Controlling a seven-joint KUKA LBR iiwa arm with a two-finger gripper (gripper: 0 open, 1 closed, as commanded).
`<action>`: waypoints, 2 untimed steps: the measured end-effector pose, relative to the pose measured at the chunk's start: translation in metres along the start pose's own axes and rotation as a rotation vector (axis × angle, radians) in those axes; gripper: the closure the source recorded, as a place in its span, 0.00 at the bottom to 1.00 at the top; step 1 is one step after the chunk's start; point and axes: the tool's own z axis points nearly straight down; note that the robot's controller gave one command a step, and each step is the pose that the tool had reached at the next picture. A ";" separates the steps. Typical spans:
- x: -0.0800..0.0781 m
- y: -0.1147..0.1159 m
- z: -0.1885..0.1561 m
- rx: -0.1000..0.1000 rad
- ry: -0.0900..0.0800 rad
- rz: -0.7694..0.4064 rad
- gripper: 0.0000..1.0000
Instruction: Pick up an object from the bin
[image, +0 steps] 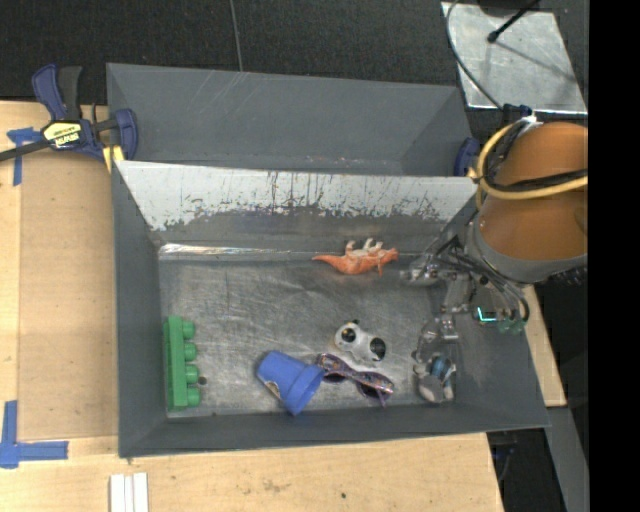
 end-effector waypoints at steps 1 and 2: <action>0.000 0.000 -0.002 0.000 -0.003 -0.001 0.00; -0.007 -0.003 0.014 0.002 -0.015 -0.076 0.00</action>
Offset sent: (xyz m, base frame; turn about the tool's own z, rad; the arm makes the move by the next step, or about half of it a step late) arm 0.0172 -0.0157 -0.0887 -0.2985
